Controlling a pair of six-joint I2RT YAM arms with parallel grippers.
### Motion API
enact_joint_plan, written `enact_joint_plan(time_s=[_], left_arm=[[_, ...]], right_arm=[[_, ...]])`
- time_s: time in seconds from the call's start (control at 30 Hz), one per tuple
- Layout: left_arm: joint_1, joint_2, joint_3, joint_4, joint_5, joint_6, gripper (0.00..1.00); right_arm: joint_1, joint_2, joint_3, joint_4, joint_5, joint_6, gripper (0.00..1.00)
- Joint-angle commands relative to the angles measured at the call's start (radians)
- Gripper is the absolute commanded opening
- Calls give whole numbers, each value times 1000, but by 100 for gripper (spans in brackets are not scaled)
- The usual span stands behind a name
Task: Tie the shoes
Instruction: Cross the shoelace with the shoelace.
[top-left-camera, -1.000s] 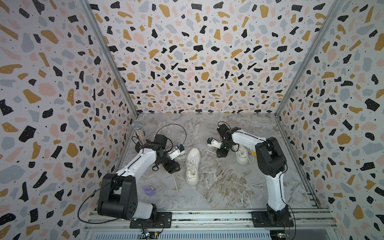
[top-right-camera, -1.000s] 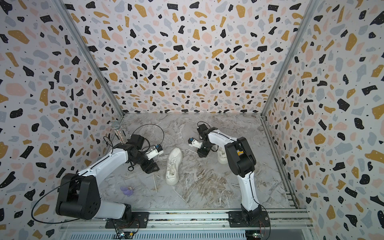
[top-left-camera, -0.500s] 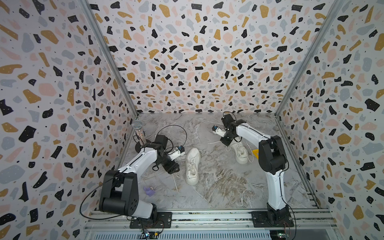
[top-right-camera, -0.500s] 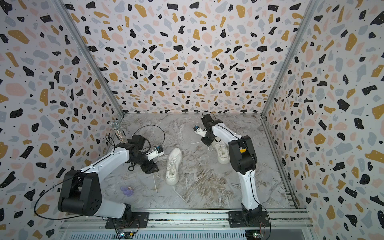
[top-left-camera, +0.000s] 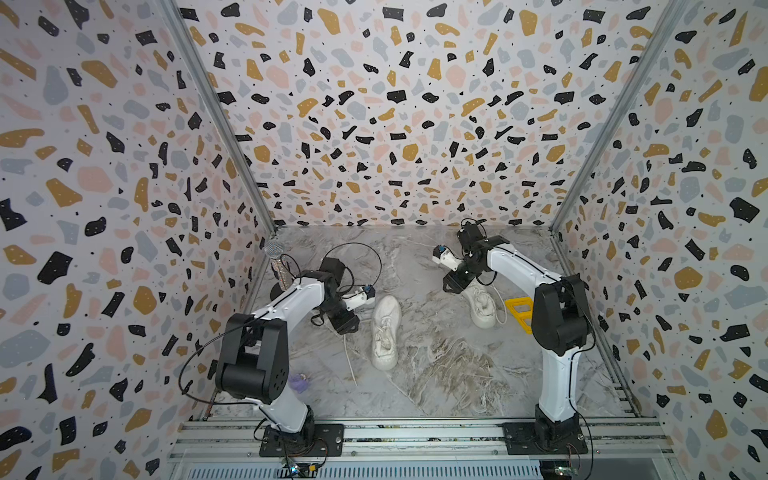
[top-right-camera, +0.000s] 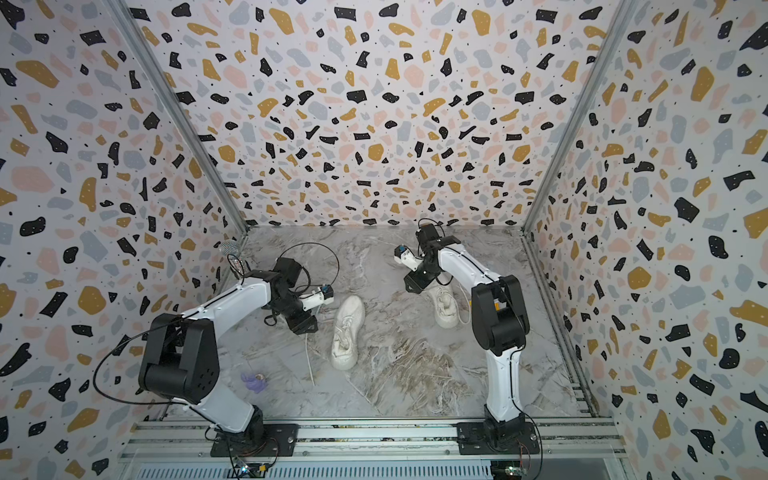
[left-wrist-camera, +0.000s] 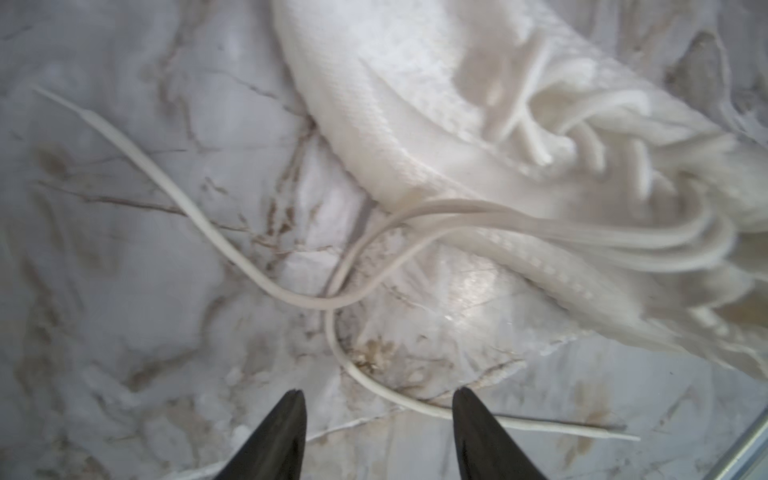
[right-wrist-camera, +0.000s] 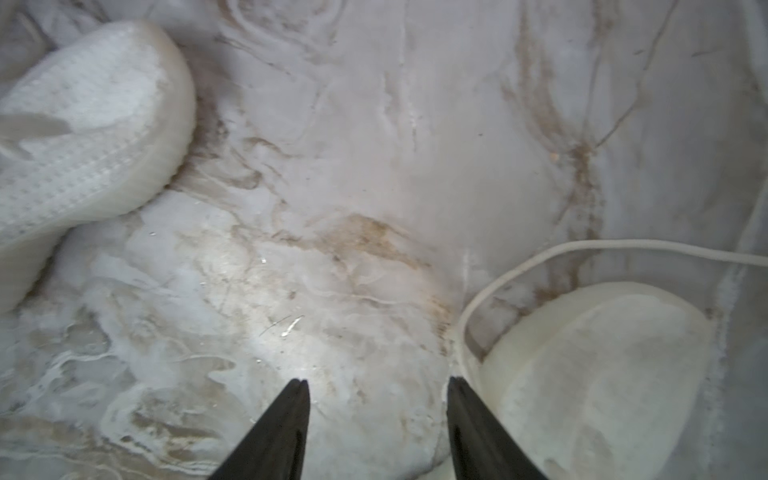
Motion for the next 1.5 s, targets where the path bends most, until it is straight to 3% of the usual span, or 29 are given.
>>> enact_joint_plan(time_s=[0.0,0.17,0.53,0.67,0.83,0.9,1.17,1.47], left_arm=[[43,82,111,-32,22,-138,59],[38,189,208,-33,28,-266,55],[-19,301,260,-10,-63,-325,43],[-48,311,231,23,-126,-316,33],[-50,290,222,65,-145,-337,6],[-50,250,237,63,-104,-336,0],[-37,-15,337,21,204,-393,0],[-19,-59,384,46,374,-467,0]], right_arm=[[-2,-65,-44,0,-65,3,58],[-3,-72,-71,22,-86,23,58],[-2,-65,-70,17,-99,27,58],[-2,-64,-72,14,-88,25,58],[-2,-74,-73,10,-80,25,58],[-2,-87,-79,14,-69,20,58],[-2,-178,-138,58,-145,-10,58],[-3,-193,-189,110,-188,16,58]])
